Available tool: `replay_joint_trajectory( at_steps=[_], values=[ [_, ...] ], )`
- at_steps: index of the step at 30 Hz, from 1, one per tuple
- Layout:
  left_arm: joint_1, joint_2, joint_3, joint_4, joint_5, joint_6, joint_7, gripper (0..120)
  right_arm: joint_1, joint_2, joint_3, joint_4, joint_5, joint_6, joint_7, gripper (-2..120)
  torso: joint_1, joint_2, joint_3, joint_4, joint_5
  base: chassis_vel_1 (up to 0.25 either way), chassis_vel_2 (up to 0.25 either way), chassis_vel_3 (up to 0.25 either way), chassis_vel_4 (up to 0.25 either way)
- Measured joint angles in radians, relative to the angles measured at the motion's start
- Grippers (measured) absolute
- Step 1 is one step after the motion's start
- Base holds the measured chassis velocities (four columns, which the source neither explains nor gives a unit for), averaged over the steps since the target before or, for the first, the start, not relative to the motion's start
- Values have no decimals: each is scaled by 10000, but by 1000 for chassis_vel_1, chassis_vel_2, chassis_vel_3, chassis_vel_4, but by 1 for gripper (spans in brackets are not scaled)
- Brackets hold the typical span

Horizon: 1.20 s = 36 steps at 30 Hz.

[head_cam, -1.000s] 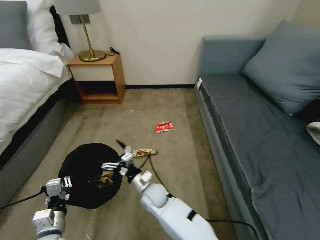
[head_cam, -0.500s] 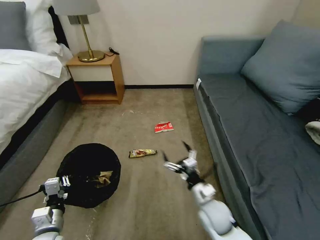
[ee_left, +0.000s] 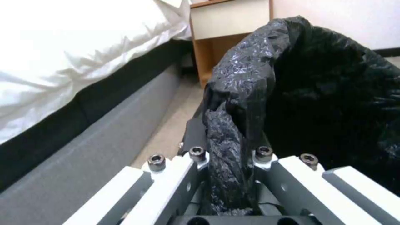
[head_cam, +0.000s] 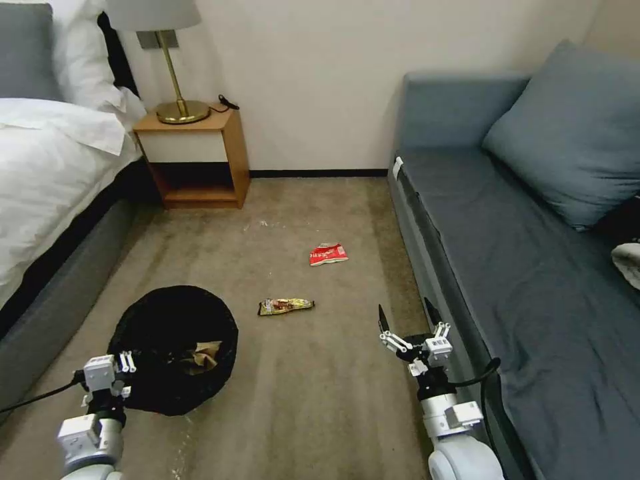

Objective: Pick up the trash bin, then pick up the garbage on the floor and place it into the trash bin.

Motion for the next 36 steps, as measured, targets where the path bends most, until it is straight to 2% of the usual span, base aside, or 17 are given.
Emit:
replay_joint_trajectory(
  at_steps=[19, 27, 36],
  values=[
    [77, -83, -215, 37, -18, -105, -16, 6, 150, 98, -240, -383, 28, 343, -194, 100, 0, -2, 0, 1, 0, -6, 4, 6, -5],
    [84, -108, -208, 36, -7, -120, -17, 6, 192, 80, -238, -492, 110, 455, -261, 100, 0, -1, 1, -1, 0, -163, 147, 145, -174],
    [76, -104, -265, 102, -5, -150, -20, 6, 296, 70, -385, -660, 85, 503, -227, 100, 0, -1, 1, -2, -1, -251, 262, 260, -249]
  ],
)
